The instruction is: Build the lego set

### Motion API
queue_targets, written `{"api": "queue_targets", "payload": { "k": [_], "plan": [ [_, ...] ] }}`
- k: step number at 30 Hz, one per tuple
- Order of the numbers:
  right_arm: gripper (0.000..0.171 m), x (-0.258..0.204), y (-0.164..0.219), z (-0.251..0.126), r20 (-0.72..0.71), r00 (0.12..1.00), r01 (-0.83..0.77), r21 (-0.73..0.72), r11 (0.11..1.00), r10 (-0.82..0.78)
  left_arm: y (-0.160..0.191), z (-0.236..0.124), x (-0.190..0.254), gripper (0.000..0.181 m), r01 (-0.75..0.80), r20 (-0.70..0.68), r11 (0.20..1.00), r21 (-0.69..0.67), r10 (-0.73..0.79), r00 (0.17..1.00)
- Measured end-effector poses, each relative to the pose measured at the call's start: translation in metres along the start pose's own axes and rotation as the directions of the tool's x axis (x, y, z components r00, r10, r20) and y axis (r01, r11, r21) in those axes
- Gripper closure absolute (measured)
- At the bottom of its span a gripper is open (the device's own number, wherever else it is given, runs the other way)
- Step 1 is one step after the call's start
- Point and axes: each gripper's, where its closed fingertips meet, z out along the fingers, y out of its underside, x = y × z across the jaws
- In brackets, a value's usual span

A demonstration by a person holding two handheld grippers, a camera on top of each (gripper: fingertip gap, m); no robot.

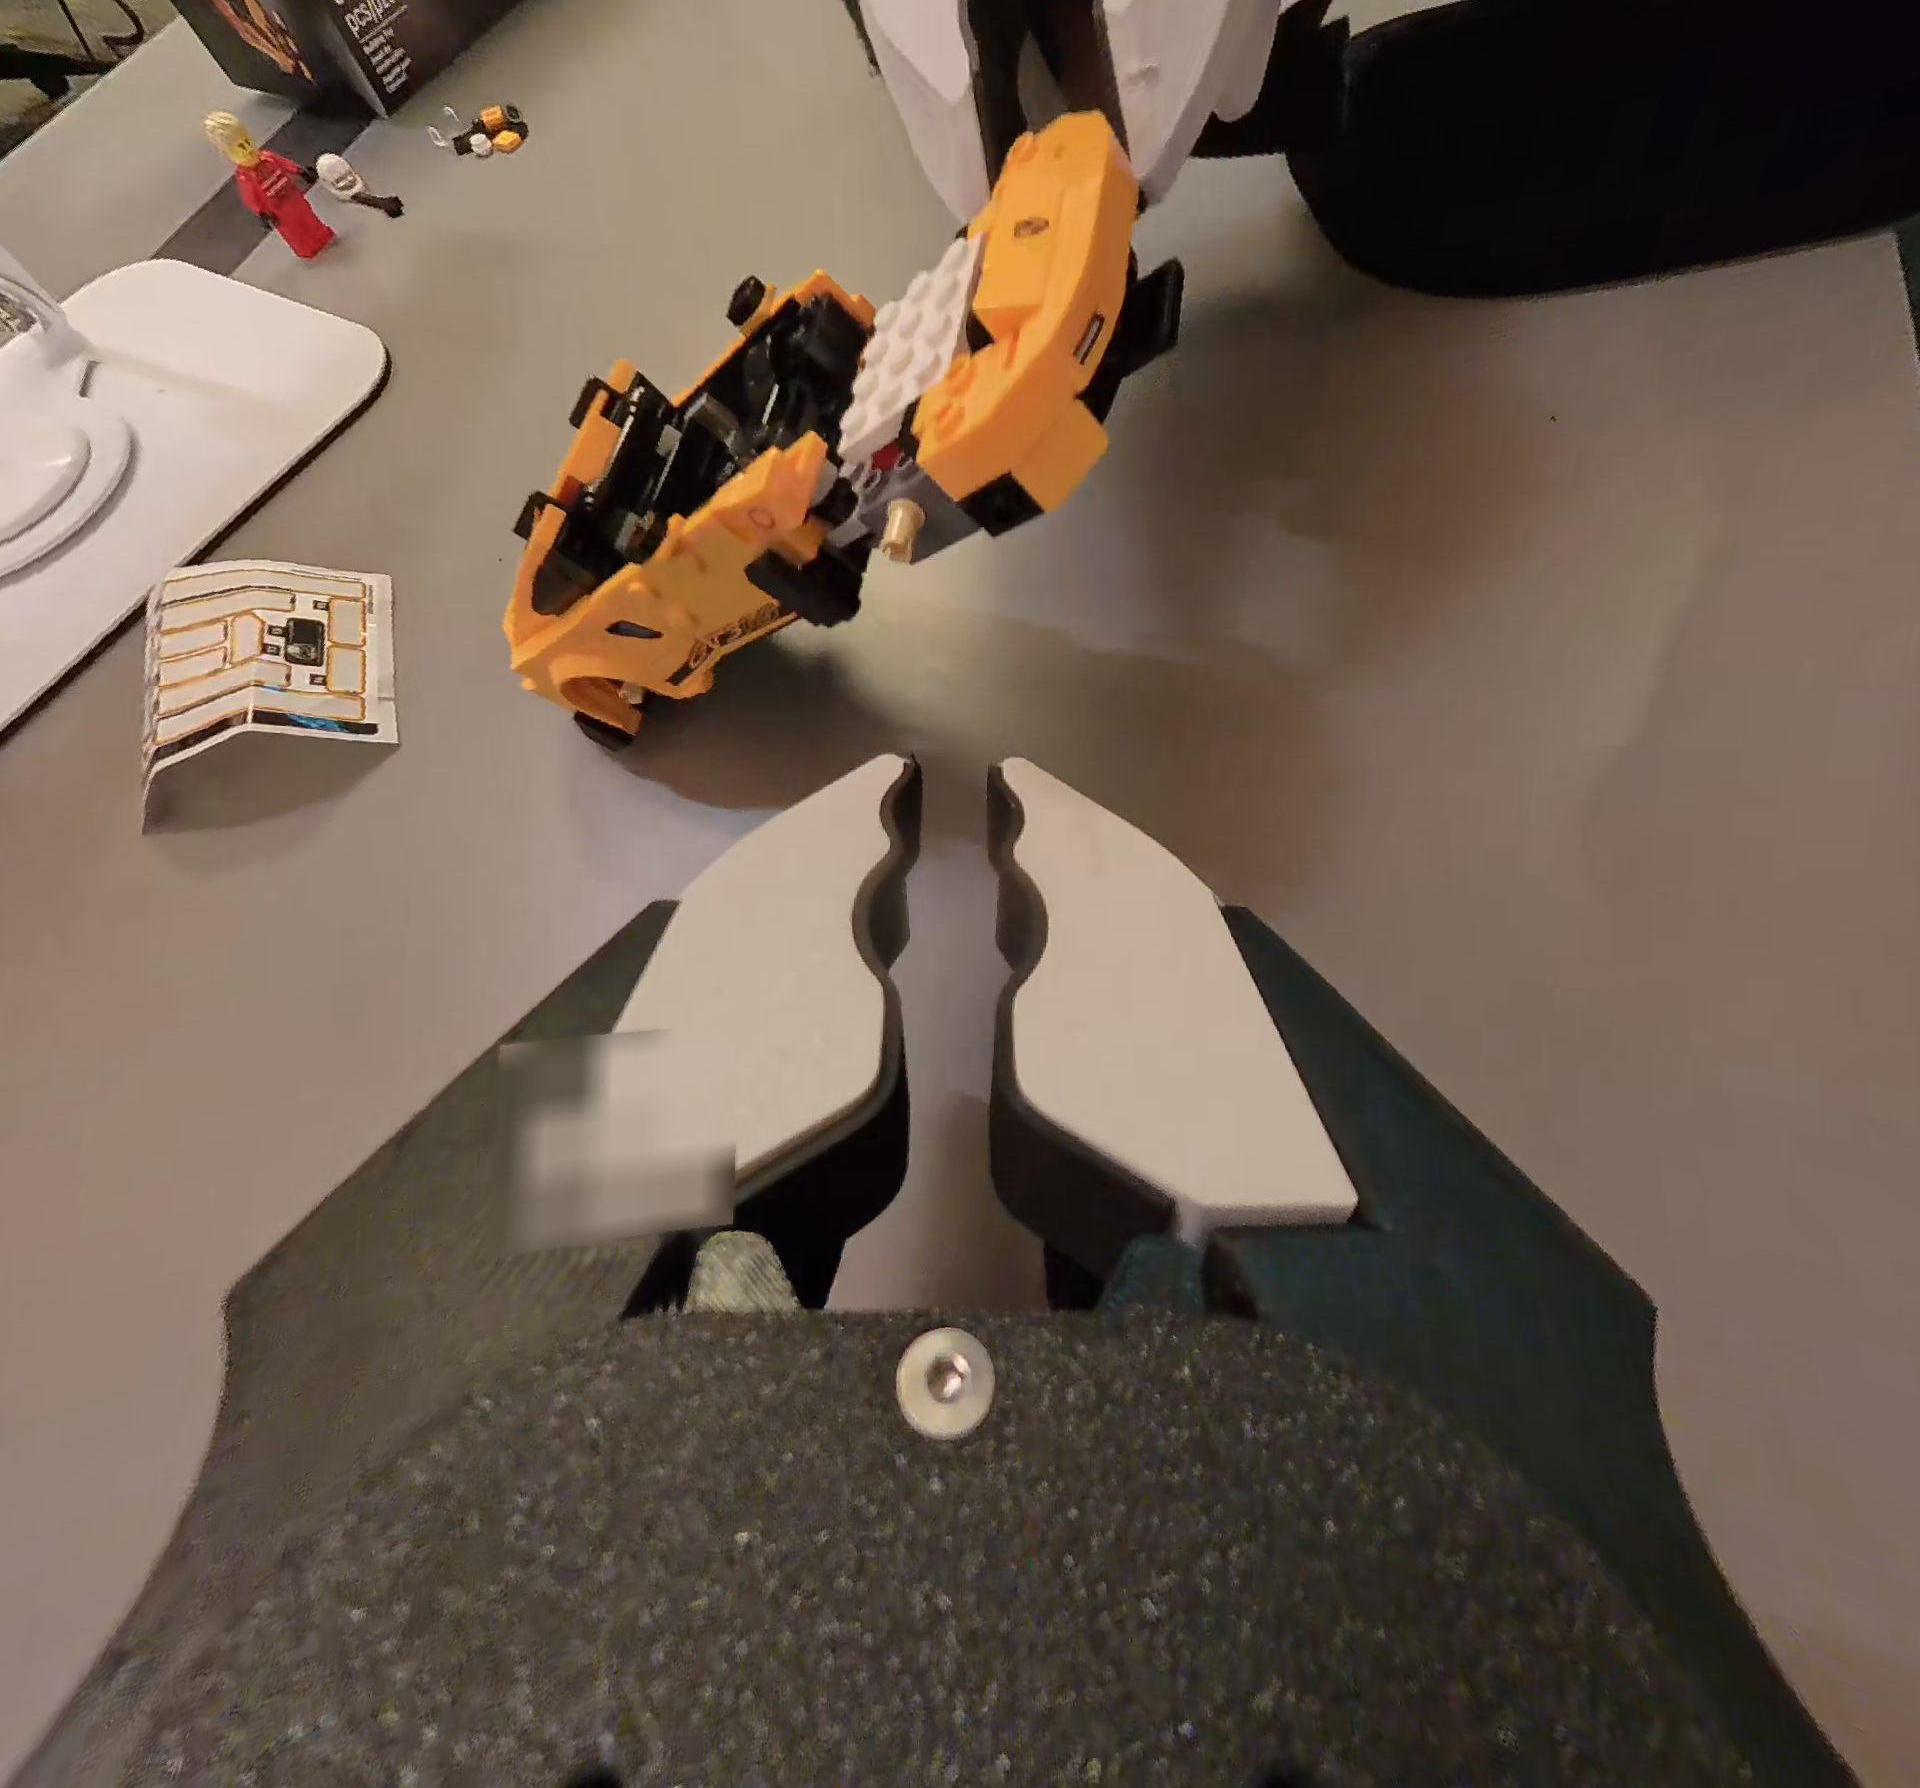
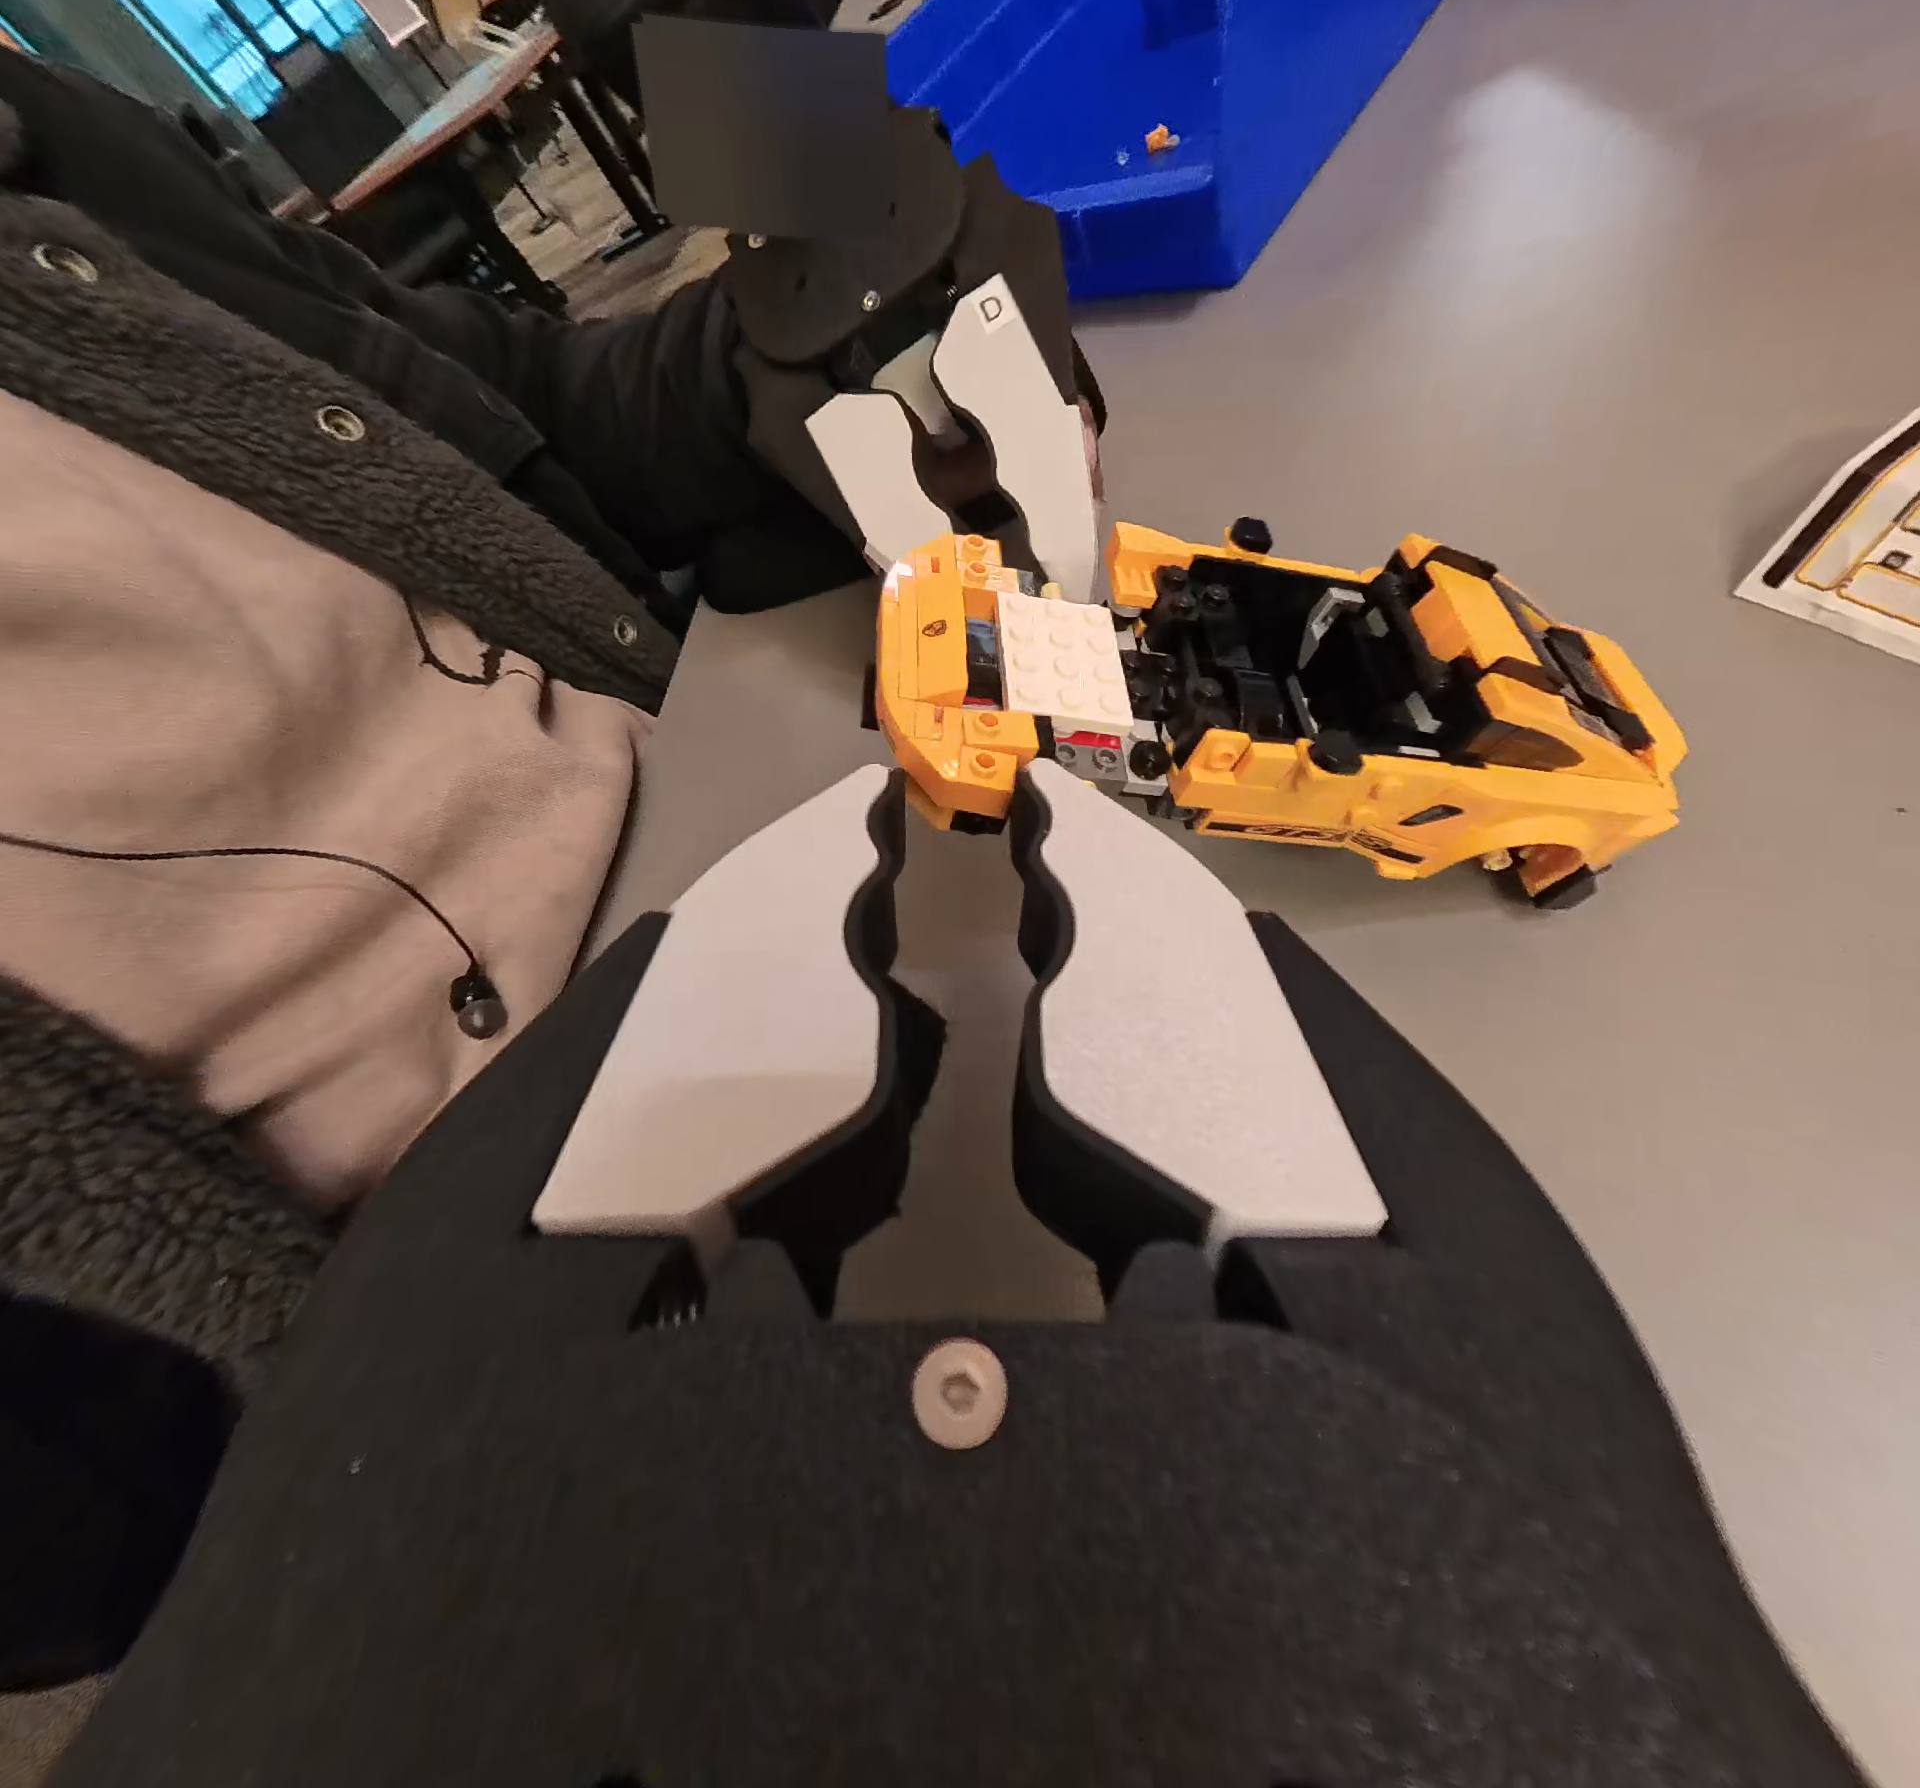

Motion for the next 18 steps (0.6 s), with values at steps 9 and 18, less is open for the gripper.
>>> {"api": "queue_targets", "payload": {
  "k": [9, 18],
  "plan": [
    [0.153, -0.007, 0.007, -0.007, 0.102, 0.995, 0.025, -0.002, 1.0, -0.025, 0.0, 0.0, 0.0, 0.169, -0.006, 0.007, 1.0, -0.002, 0.006, 1.0],
    [0.155, -0.017, 0.013, -0.024, 0.305, 0.952, -0.038, 0.081, 0.996, 0.011, 0.001, 0.0, 0.001, 0.169, -0.025, 0.011, 1.0, -0.01, 0.025, 1.0]
  ]
}}
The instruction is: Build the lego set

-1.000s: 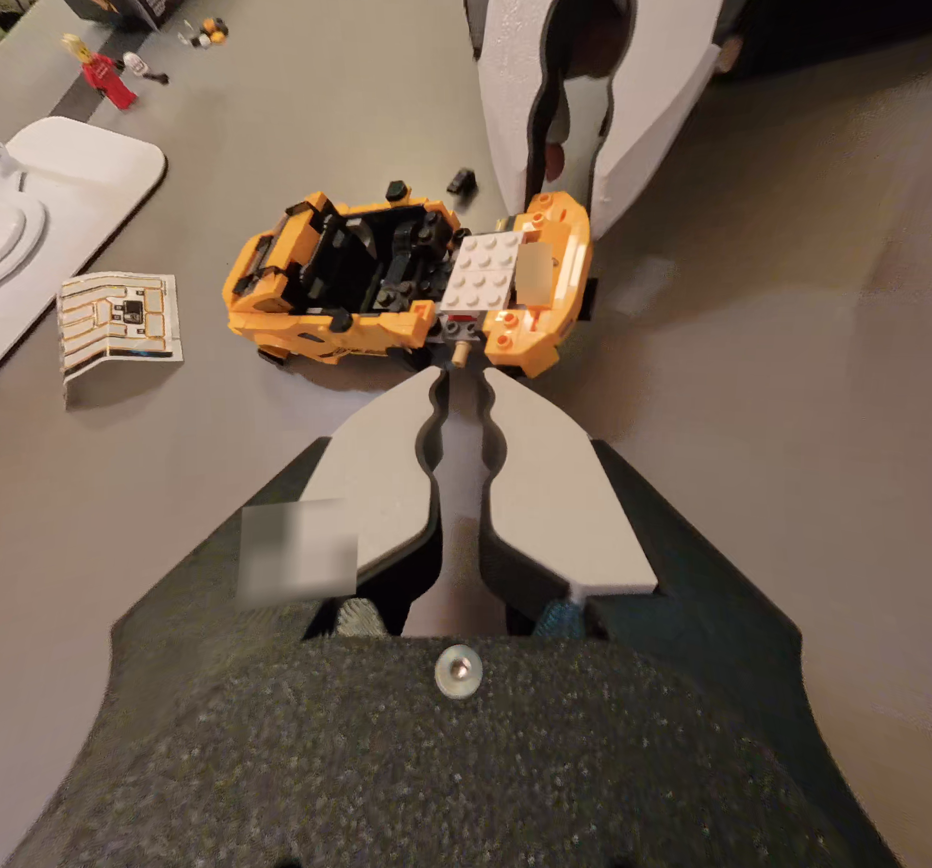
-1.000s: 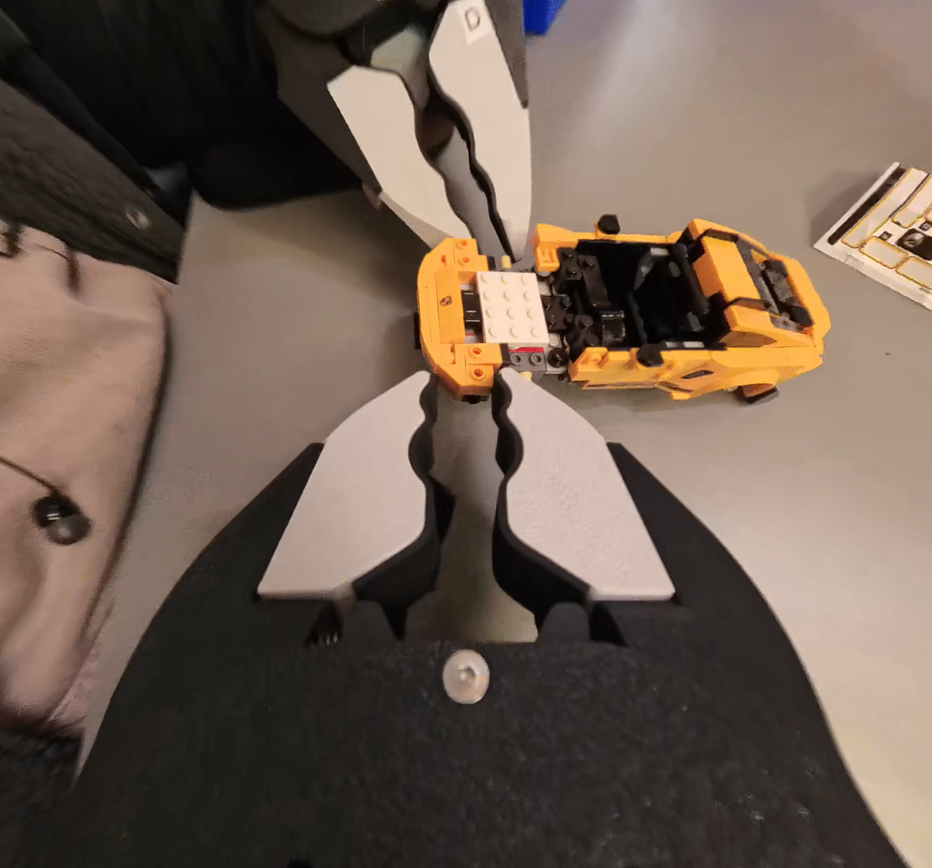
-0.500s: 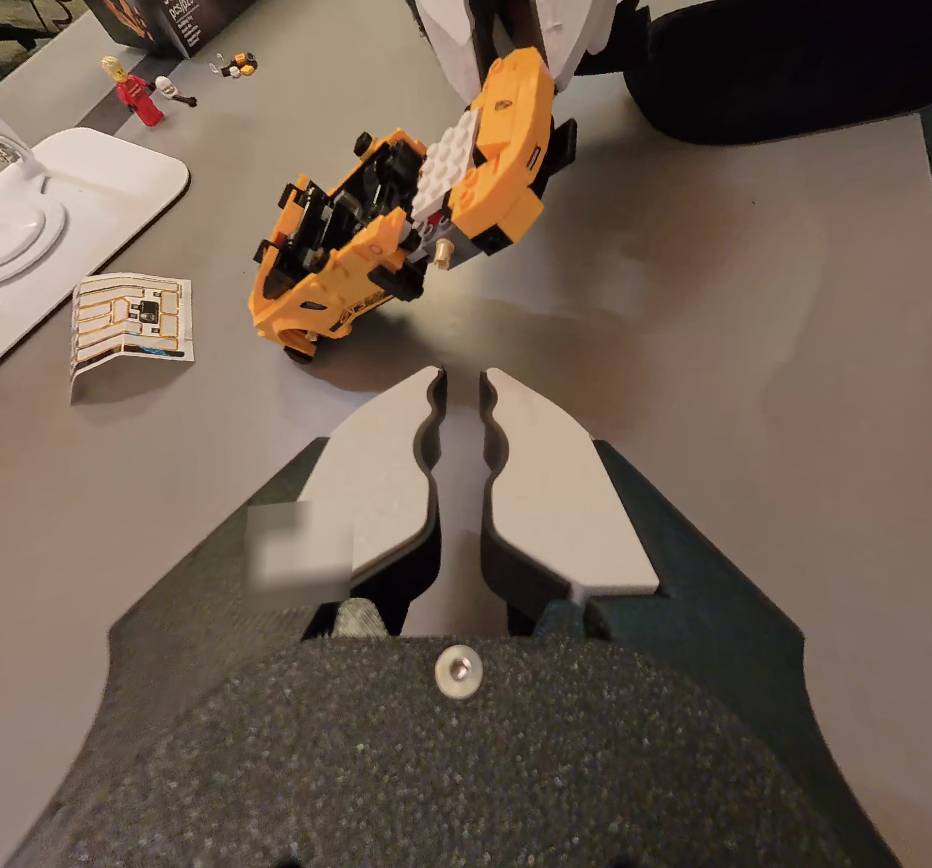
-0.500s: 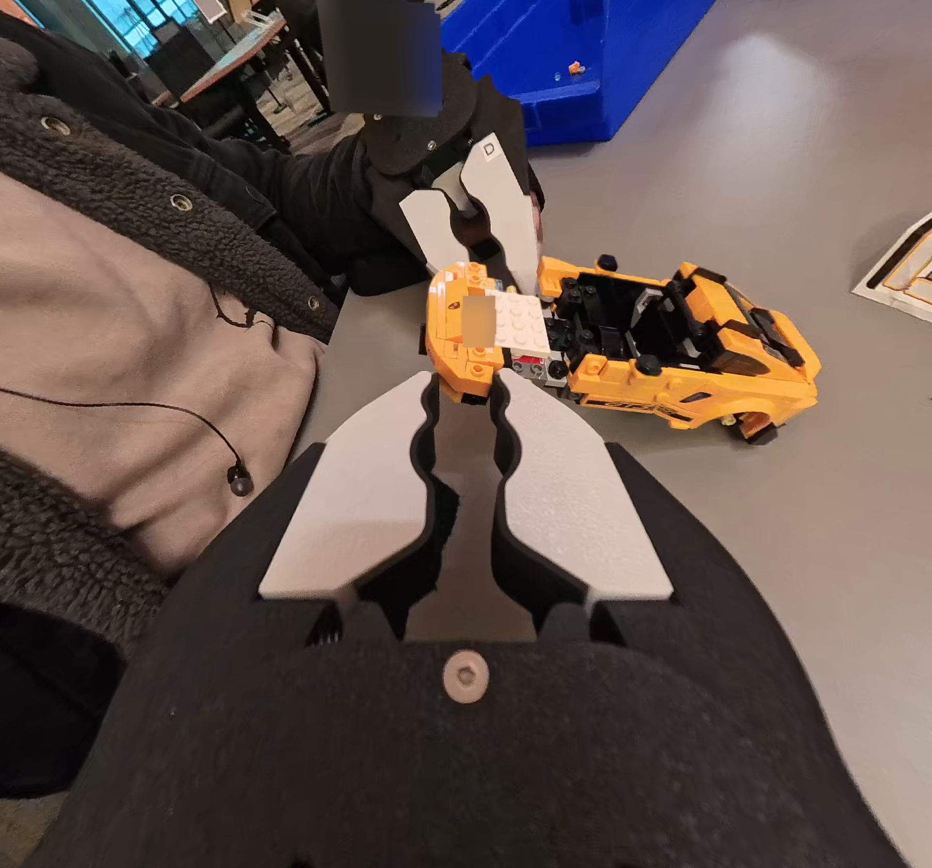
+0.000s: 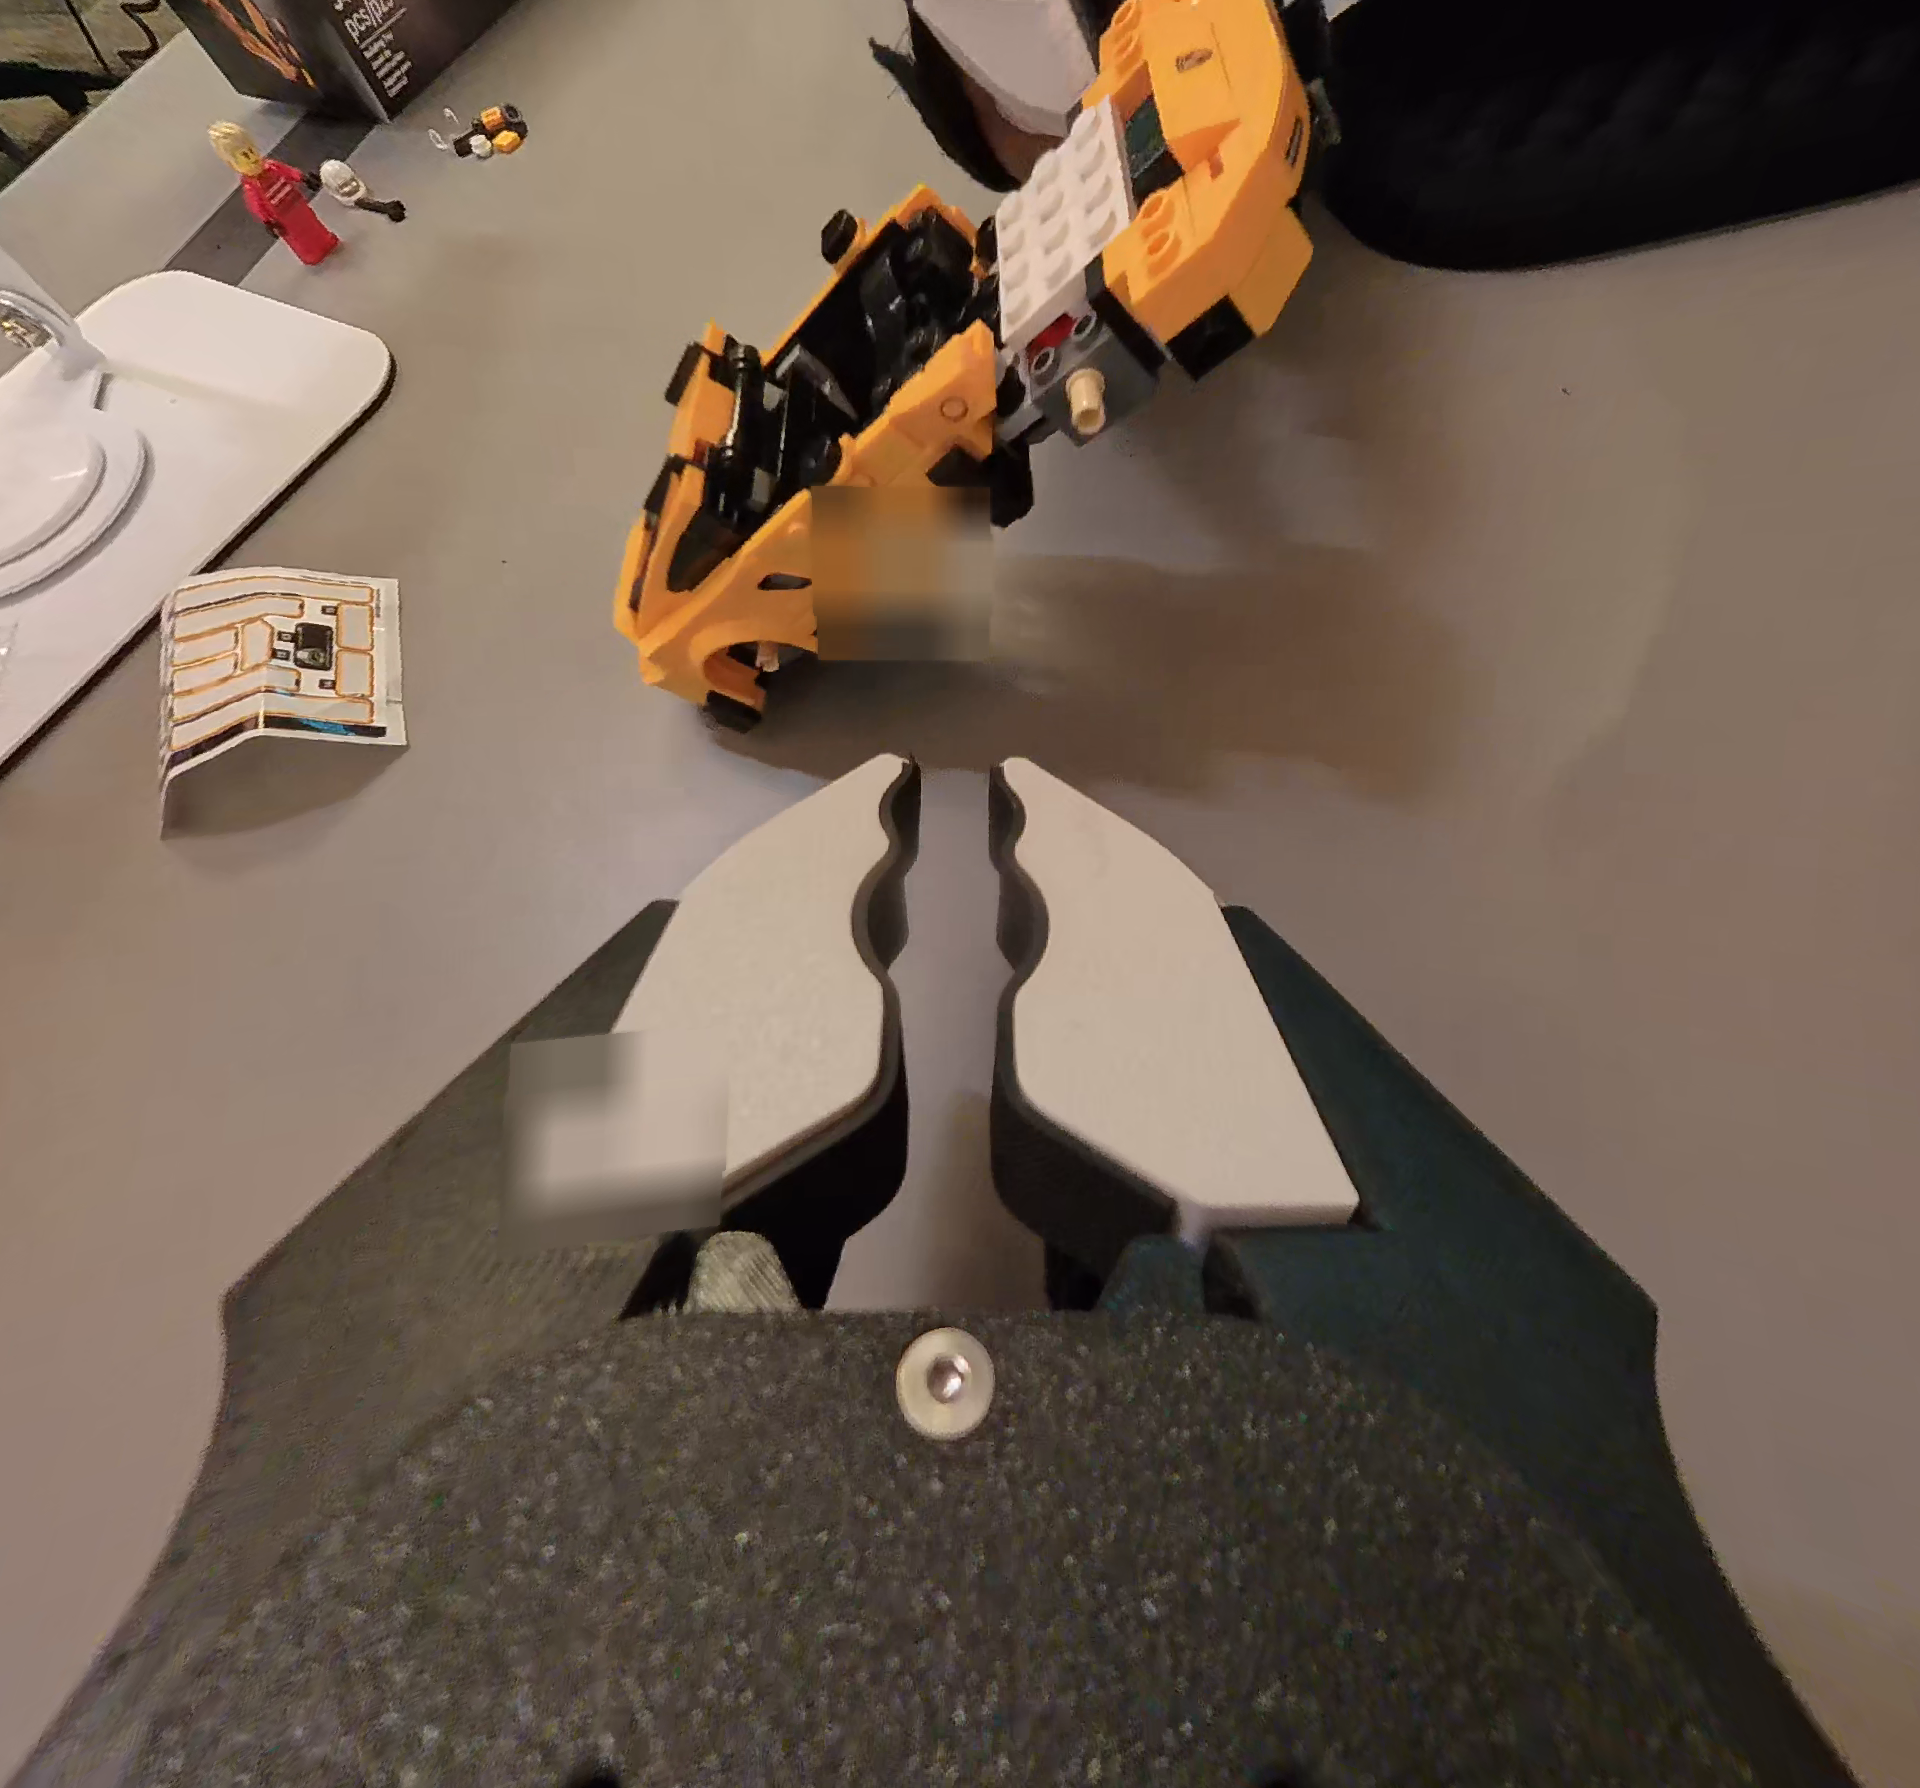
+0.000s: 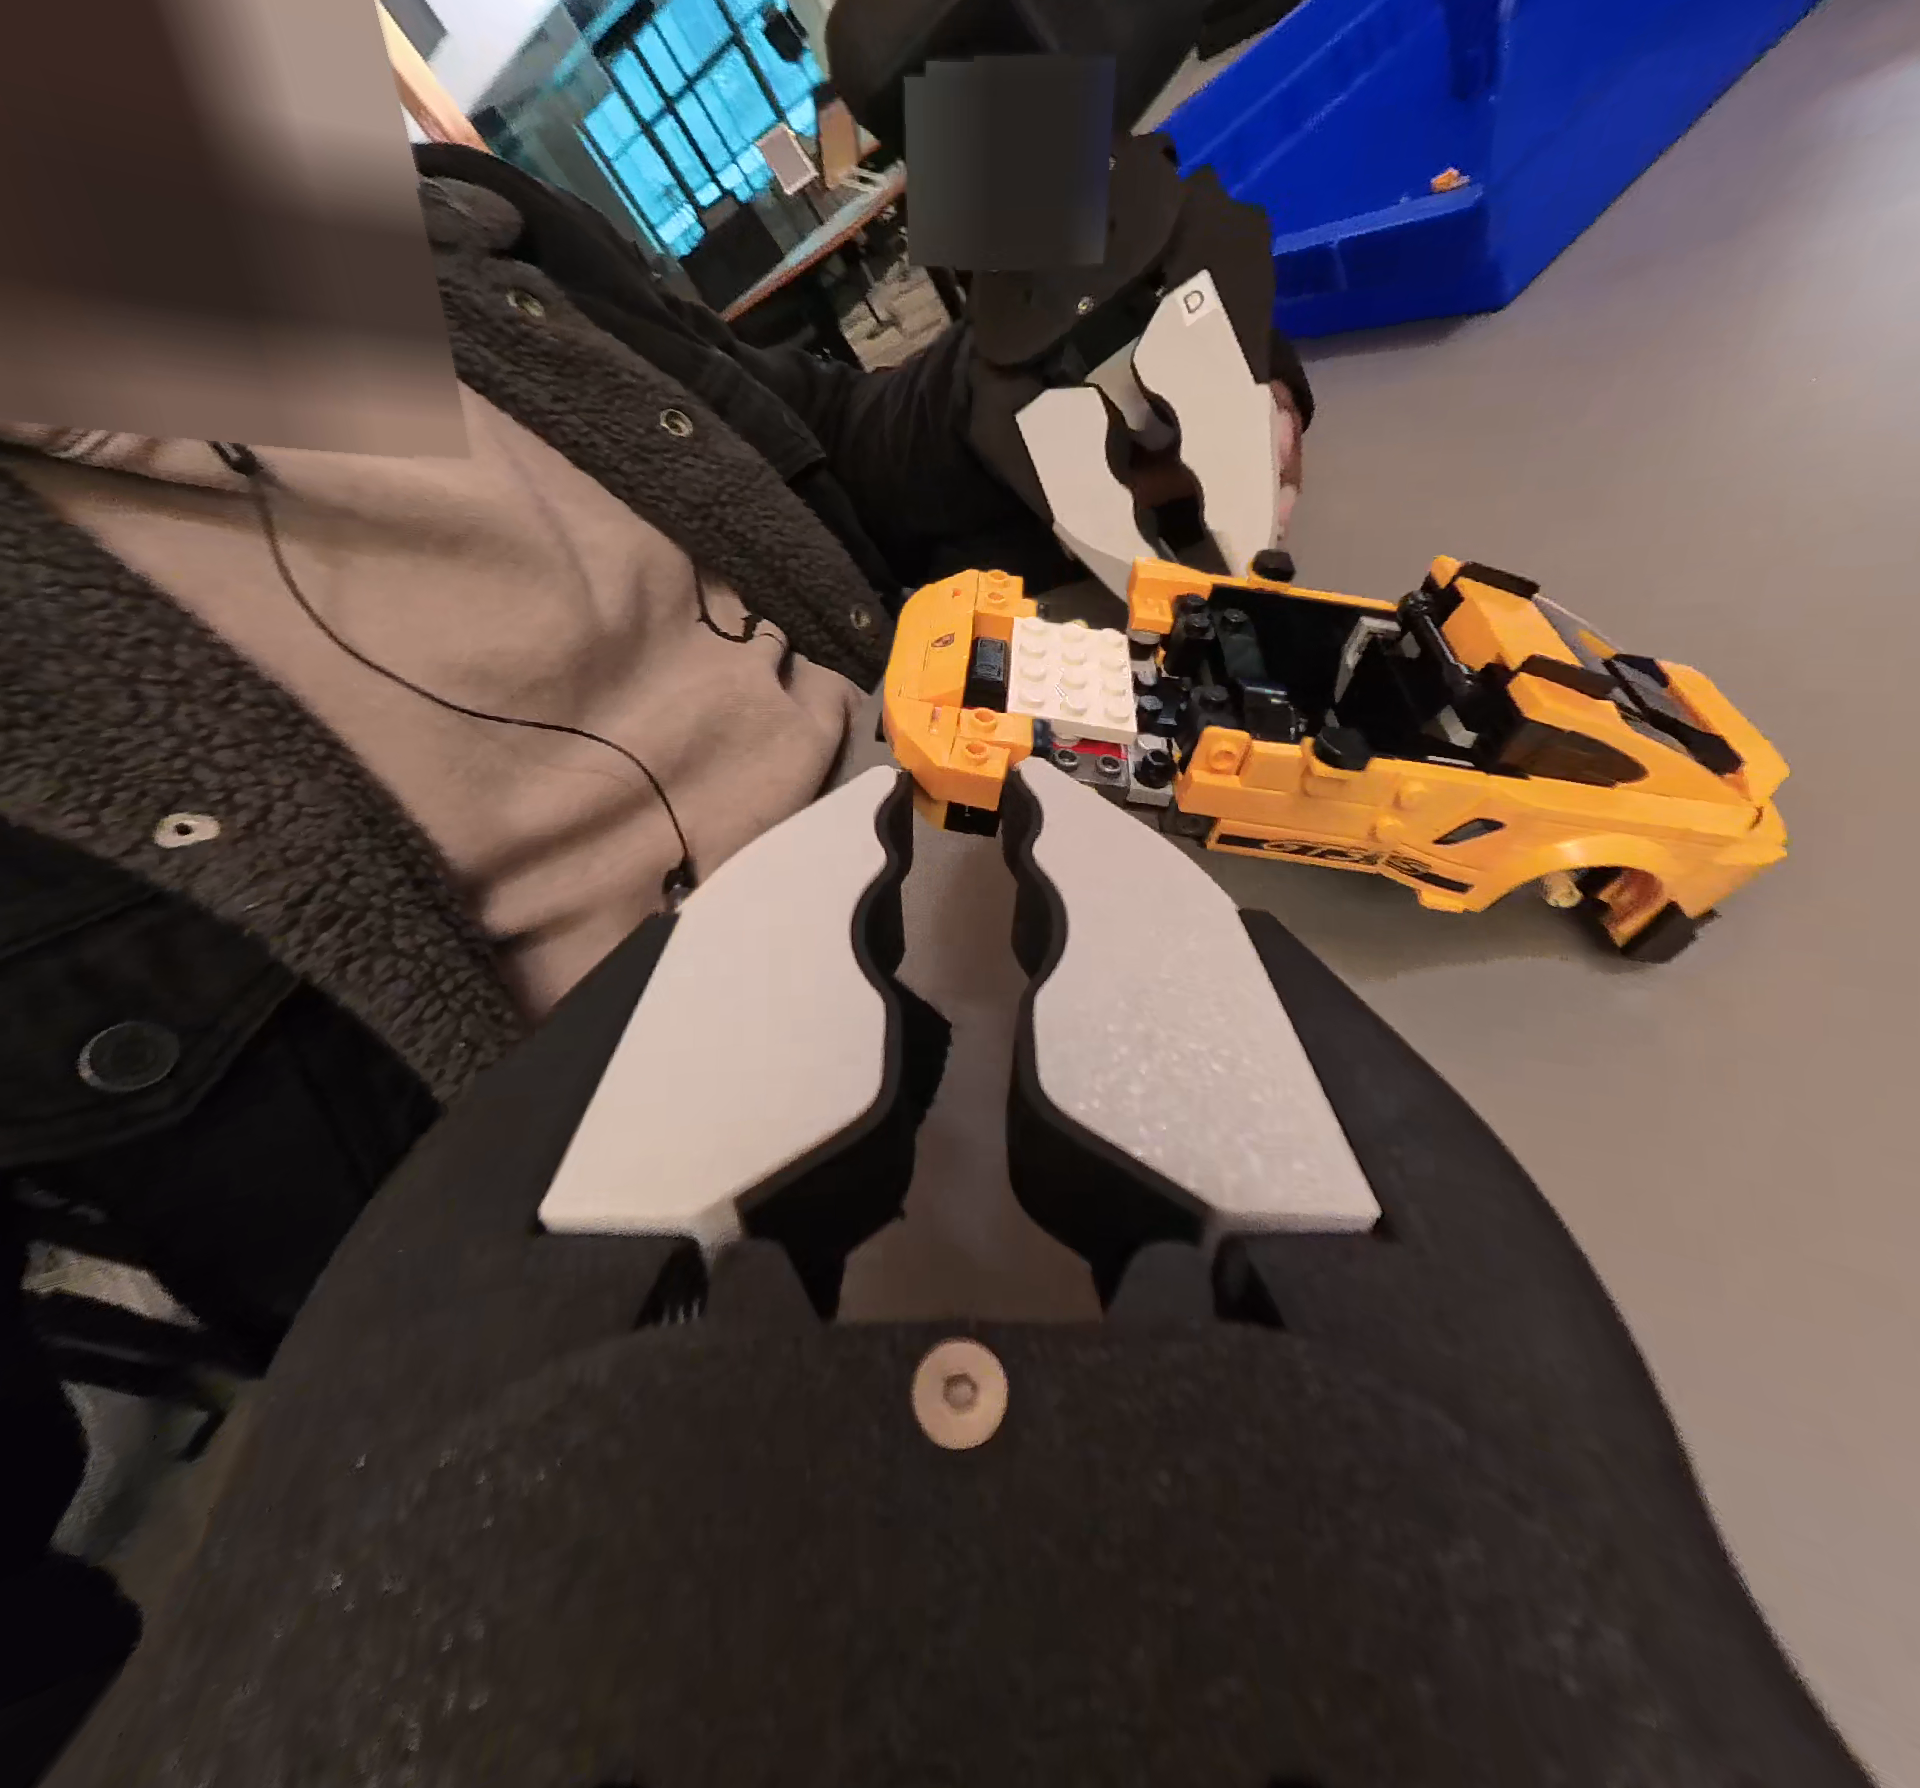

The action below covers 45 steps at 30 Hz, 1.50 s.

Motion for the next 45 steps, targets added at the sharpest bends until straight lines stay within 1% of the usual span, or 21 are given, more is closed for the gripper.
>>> {"api": "queue_targets", "payload": {
  "k": [5, 11, 15, 17, 20, 24, 28, 29, 31, 33, 34, 37, 40, 42, 45],
  "plan": [
    [0.156, 0.0, 0.001, -0.001, 0.041, 0.999, -0.015, -0.004, 1.0, 0.015, 0.002, -0.001, -0.001, 0.169, -0.006, 0.007, 1.0, -0.006, 0.006, 1.0],
    [0.157, 0.007, 0.01, 0.017, 0.014, 1.0, 0.009, -0.117, 0.993, -0.007, 0.002, -0.002, -0.002, 0.169, -0.009, 0.012, 1.0, -0.007, 0.009, 1.0],
    [0.157, 0.016, 0.021, 0.032, -0.038, 0.997, 0.052, -0.222, 0.974, -0.062, 0.004, -0.002, -0.003, 0.169, -0.007, 0.014, 1.0, -0.011, 0.007, 1.0],
    [0.157, 0.022, 0.029, 0.039, -0.081, 0.99, 0.084, -0.292, 0.953, -0.112, 0.004, -0.002, -0.002, 0.17, -0.01, 0.012, 1.0, -0.016, 0.01, 1.0],
    [0.157, 0.027, 0.038, 0.049, -0.123, 0.979, 0.109, -0.359, 0.927, -0.163, 0.007, 0.0, 0.0, 0.17, -0.025, 0.005, 0.999, -0.031, 0.025, 1.0],
    [0.157, 0.039, 0.054, 0.054, -0.195, 0.95, 0.128, -0.47, 0.873, -0.245, 0.011, 0.003, 0.009, 0.17, -0.085, -0.026, 0.995, -0.056, 0.084, 0.996],
    [0.157, 0.052, 0.064, 0.053, -0.267, 0.909, 0.122, -0.562, 0.818, -0.319, 0.019, 0.008, 0.016, 0.17, -0.16, -0.037, 0.981, -0.114, 0.157, 0.987],
    [0.157, 0.052, 0.064, 0.053, -0.275, 0.904, 0.122, -0.565, 0.816, -0.326, 0.02, 0.008, 0.017, 0.174, -0.172, -0.036, 0.978, -0.117, 0.169, 0.985],
    [0.157, 0.056, 0.063, 0.05, -0.317, 0.886, 0.105, -0.575, 0.811, -0.34, 0.02, 0.009, 0.017, 0.174, -0.171, -0.034, 0.979, -0.115, 0.168, 0.985],
    [0.156, 0.058, 0.062, 0.046, -0.356, 0.86, 0.096, -0.59, 0.802, -0.366, 0.02, 0.009, 0.017, 0.17, -0.172, -0.037, 0.978, -0.12, 0.169, 0.985],
    [0.152, 0.056, 0.061, 0.044, -0.36, 0.859, 0.092, -0.593, 0.8, -0.365, 0.021, 0.01, 0.018, 0.17, -0.179, -0.037, 0.976, -0.128, 0.176, 0.984],
    [0.147, 0.056, 0.044, 0.035, -0.433, 0.829, 0.084, -0.532, 0.843, -0.355, 0.024, 0.011, 0.019, 0.169, -0.193, -0.04, 0.971, -0.144, 0.19, 0.981],
    [0.139, 0.075, 0.031, 0.017, -0.553, 0.766, 0.02, -0.488, 0.873, -0.327, 0.025, 0.014, 0.02, 0.168, -0.205, -0.045, 0.966, -0.156, 0.2, 0.979],
    [0.133, 0.087, 0.029, 0.014, -0.591, 0.747, -0.012, -0.471, 0.882, -0.305, 0.026, 0.015, 0.022, 0.168, -0.216, -0.048, 0.962, -0.165, 0.211, 0.976],
    [0.13, 0.098, 0.03, 0.021, -0.59, 0.757, -0.037, -0.467, 0.884, -0.28, 0.026, 0.018, 0.024, 0.168, -0.235, -0.048, 0.956, -0.175, 0.231, 0.972]
  ]
}}
